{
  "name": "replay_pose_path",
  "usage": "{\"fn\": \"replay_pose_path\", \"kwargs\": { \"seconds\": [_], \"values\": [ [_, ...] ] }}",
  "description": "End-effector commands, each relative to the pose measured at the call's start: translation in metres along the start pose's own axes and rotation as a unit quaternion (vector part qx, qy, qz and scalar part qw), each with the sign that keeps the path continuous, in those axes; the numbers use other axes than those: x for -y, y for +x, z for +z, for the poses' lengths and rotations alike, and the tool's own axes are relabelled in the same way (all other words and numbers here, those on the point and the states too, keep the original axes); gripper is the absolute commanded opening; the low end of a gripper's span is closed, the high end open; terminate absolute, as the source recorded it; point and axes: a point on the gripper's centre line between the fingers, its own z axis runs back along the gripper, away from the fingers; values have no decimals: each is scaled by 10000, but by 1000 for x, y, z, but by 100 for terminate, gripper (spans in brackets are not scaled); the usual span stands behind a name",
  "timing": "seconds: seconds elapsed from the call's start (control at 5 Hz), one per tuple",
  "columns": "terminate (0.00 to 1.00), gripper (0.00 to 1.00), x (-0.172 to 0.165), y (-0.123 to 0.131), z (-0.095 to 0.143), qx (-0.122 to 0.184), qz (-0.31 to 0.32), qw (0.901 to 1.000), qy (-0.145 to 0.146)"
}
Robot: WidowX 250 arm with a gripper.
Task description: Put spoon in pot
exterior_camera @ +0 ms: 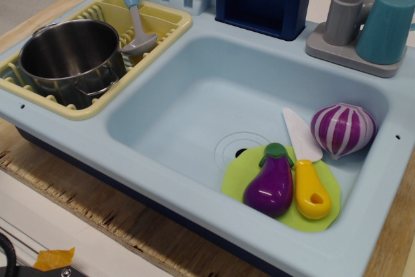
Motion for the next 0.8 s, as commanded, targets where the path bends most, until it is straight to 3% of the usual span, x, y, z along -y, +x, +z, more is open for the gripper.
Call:
{"fn": "replay_pose_path", "kwargs": {
  "seconds": [0.0,0.6],
  "values": [
    [0,100,0,0,0,0,0,10000,0],
    [0,100,2,1,-22,-262,-55,9996,66]
  ]
}}
